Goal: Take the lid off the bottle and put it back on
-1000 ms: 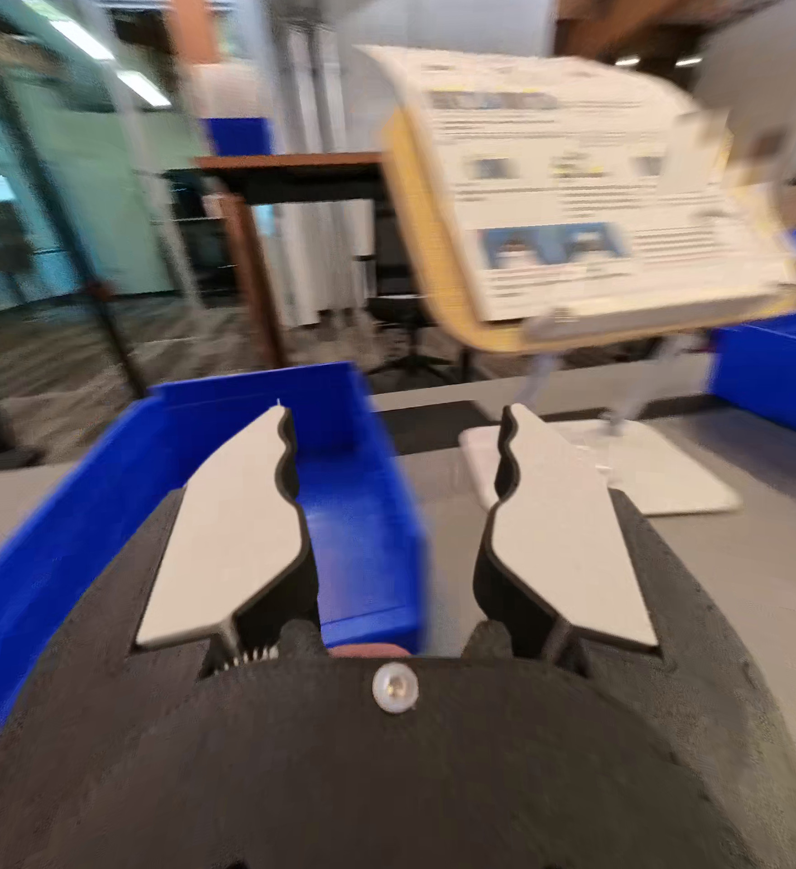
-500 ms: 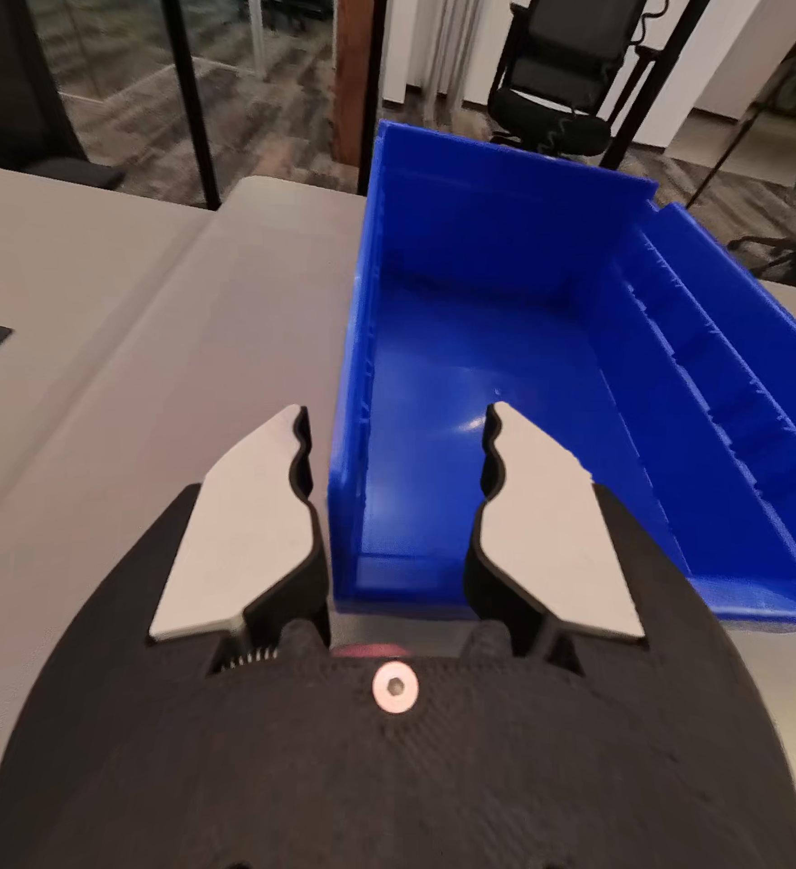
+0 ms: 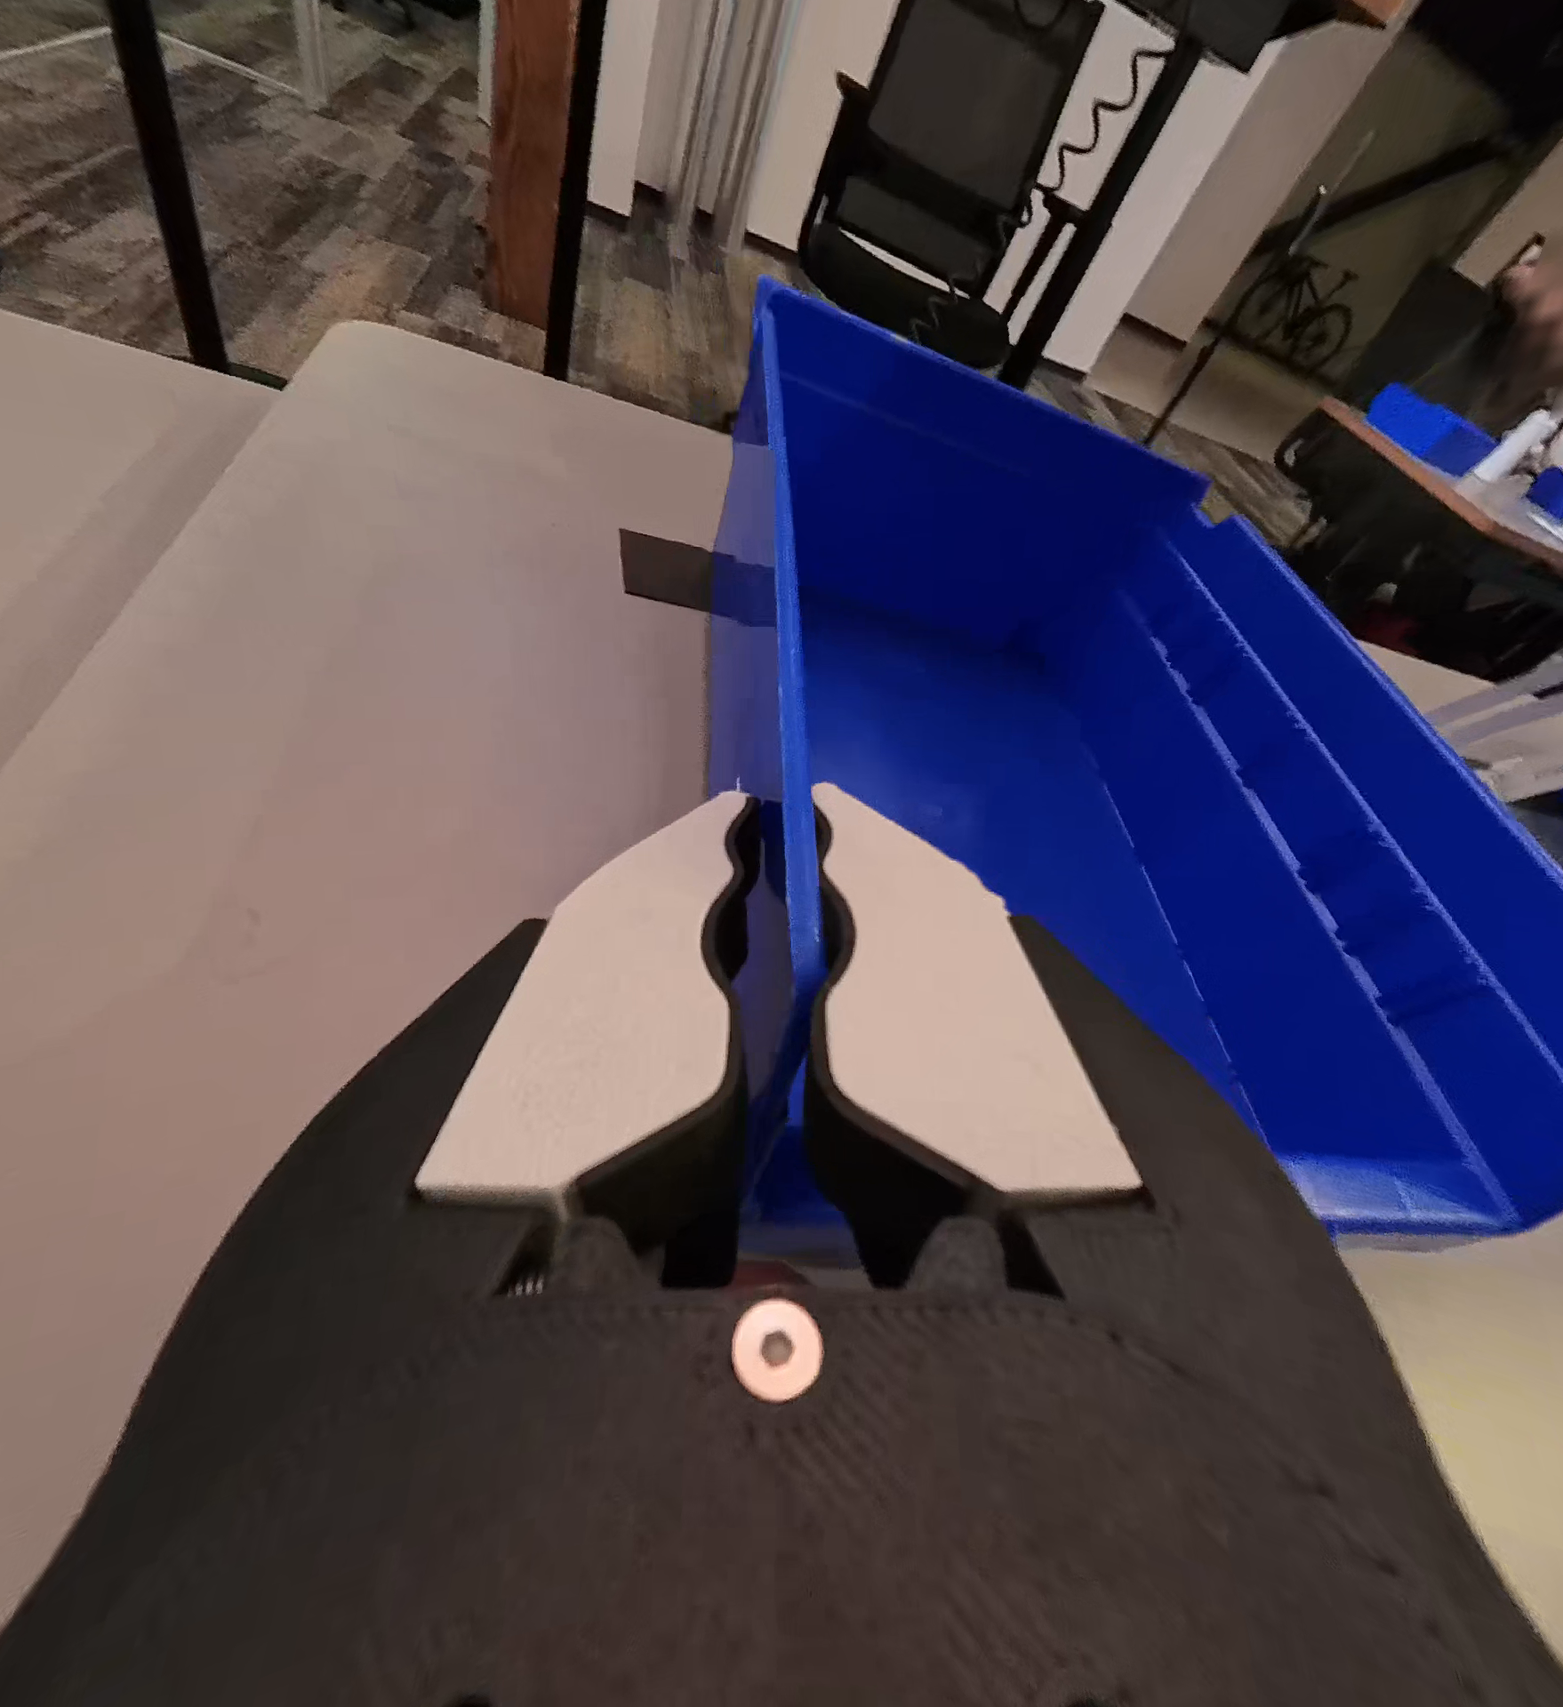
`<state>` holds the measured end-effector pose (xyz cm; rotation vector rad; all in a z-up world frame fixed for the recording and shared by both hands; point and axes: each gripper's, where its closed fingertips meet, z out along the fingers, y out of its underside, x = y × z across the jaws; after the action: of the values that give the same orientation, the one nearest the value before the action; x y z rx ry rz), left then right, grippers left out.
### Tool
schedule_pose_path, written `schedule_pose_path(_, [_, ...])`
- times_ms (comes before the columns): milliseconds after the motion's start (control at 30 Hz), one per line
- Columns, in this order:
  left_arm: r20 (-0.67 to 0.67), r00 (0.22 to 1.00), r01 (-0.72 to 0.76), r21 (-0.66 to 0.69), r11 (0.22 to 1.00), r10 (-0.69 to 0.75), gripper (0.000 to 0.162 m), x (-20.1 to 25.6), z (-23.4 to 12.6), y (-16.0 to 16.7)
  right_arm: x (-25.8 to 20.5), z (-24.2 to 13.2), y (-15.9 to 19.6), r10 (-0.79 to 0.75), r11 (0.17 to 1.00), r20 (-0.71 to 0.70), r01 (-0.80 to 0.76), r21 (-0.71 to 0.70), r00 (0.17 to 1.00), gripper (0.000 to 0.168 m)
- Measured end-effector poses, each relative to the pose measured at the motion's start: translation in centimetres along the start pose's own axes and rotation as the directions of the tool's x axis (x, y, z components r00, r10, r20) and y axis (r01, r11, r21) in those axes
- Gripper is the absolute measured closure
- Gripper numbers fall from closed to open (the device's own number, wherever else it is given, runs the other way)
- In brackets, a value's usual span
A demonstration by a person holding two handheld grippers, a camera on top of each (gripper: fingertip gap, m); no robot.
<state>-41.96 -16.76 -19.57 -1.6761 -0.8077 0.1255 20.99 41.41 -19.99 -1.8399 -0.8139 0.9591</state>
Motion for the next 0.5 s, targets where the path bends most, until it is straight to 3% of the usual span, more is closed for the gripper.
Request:
schedule_pose_path(233, [-0.285, 0.954, -0.125, -0.116, 0.985, 0.088, 0.156, 2.4, -2.8, 2.0, -1.0, -1.4, 0.8, -0.029, 0.999, 0.052, 0.031, -0.022, 0.998, 0.161])
schedule_pose_path(500, [-0.498, 0.859, -0.237, -0.174, 0.956, 0.122, 0.156, 3.4, -6.9, 3.8, -3.6, -3.9, 2.6, -0.072, 0.994, 0.191, 0.085, -0.062, 0.979, 0.163])
